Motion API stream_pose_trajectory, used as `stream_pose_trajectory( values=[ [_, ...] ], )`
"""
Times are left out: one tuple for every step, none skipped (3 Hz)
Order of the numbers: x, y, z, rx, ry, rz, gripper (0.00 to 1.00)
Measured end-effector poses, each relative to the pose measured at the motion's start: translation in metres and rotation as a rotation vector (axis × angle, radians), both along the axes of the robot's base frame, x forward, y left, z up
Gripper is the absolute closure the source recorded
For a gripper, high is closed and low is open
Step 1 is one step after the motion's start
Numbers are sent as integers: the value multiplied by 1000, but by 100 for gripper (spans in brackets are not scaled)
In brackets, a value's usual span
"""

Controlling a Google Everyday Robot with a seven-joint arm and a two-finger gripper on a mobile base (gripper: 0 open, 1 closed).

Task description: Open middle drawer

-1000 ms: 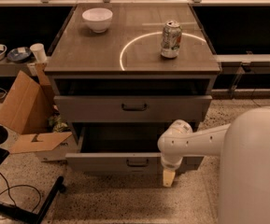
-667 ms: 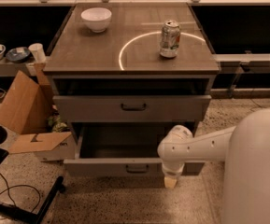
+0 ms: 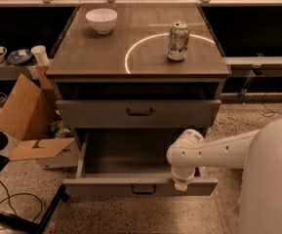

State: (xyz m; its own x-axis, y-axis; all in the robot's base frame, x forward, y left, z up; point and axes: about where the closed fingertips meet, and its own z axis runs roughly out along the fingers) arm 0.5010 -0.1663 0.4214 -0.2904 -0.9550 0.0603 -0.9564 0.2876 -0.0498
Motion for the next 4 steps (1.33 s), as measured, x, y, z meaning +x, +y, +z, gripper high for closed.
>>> stream_pose_trajectory(
  values=[
    [-4, -2, 2, -2, 3, -5, 100],
    [-33, -11, 3, -20, 27, -40, 100],
    [-33, -12, 6, -20, 27, -40, 100],
    [-48, -15, 7, -25, 38, -61, 100]
  ],
)
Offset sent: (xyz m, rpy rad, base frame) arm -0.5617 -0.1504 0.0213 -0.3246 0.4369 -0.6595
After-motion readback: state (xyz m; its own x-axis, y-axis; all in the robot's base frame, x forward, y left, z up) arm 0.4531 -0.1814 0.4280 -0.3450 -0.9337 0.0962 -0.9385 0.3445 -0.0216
